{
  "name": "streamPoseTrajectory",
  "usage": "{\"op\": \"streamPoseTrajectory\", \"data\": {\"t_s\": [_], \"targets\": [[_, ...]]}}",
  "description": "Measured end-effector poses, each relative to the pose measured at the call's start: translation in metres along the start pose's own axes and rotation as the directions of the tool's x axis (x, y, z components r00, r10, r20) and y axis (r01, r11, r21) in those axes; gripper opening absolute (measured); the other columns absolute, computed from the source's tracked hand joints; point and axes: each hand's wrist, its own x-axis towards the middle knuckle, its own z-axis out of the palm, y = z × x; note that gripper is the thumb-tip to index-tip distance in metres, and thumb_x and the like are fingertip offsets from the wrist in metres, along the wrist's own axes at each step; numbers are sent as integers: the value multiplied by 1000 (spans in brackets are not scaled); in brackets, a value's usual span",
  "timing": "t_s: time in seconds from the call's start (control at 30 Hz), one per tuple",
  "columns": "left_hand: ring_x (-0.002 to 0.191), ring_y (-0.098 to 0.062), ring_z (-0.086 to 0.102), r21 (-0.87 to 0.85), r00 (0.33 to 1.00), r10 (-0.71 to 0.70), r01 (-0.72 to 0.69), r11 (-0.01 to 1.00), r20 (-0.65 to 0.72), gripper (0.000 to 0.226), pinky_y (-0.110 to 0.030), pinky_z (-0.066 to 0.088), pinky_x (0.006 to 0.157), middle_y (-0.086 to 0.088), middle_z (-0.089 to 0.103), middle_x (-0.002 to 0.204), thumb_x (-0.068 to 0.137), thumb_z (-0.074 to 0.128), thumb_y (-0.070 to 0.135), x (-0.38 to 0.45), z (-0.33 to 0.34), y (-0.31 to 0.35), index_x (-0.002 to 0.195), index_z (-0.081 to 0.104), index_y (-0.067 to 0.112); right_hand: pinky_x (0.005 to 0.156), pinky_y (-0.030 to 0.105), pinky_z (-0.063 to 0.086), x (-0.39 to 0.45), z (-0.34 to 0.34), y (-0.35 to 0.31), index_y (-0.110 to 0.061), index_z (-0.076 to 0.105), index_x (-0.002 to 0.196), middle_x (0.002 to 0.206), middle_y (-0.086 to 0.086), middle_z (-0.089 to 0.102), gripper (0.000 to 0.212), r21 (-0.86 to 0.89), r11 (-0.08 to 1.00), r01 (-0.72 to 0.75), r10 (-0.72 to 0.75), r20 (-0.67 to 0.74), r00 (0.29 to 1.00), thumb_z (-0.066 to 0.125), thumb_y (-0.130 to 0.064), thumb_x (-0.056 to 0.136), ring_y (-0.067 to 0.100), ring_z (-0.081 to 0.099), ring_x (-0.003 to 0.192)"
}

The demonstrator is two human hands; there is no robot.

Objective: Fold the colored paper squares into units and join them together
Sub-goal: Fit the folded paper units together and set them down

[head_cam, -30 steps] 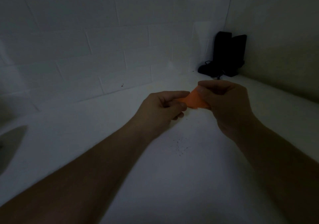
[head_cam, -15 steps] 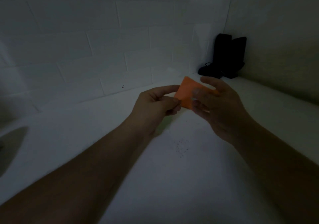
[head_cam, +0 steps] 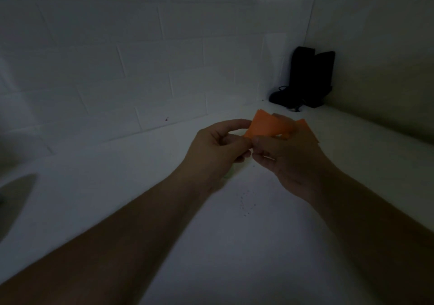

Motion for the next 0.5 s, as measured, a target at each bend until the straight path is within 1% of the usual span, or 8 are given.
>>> {"op": "streamPoseTrajectory", "data": {"t_s": [0.03,0.1,0.17,0.23,0.33,0.43,0.5], "targets": [[79,-22,70,13,1000,9,-9,1000,-1,29,-39,61,87,-6,73,74,93,68,-1,0,0,0,115,75,17,71,31,60,0,-1,0,-24,44,141,124,14,58,72,9,1000,-11,11,8,1000,70,9,82,27,68,103],[77,-22,69,23,1000,19,-19,1000,-2,28,-37,61,84,-11,73,77,93,68,-2,0,-1,-1,113,75,17,71,32,60,0,-2,0,-23,43,143,120,14,59,73,21,999,-27,27,14,1000,69,9,83,25,69,98],[73,-20,68,27,1000,23,-22,999,-15,27,-34,61,81,-15,71,78,93,69,-1,0,-2,0,113,75,15,68,30,60,0,-1,0,-25,42,144,120,14,59,74,12,1000,-22,22,7,1000,69,8,84,21,68,88],[69,-16,67,37,999,22,-21,999,-36,27,-33,60,80,-12,70,74,92,70,0,1,-2,0,114,76,14,67,30,59,-1,0,-1,-27,42,145,120,17,60,74,23,999,-31,31,-2,1000,70,6,84,19,67,81],[68,-14,66,46,997,20,-17,999,-68,26,-32,60,80,-4,72,70,93,70,2,2,-3,0,111,77,20,69,32,60,-2,-1,-3,-29,42,145,119,16,61,72,29,999,-43,44,-28,999,68,3,86,20,69,81],[70,-14,67,40,994,15,-11,999,-104,27,-35,60,82,-6,74,77,93,71,4,4,-3,-1,107,78,27,75,34,59,-3,-1,-6,-28,47,139,110,13,65,62,14,999,-38,38,-29,999,67,1,88,19,69,81],[70,-13,66,47,992,9,-3,999,-123,26,-33,59,80,-3,75,79,93,70,5,5,-3,-2,107,78,26,78,35,58,-3,-2,-7,-28,54,132,102,10,67,53,10,1000,-24,24,-38,999,68,-2,89,20,69,83]]}}
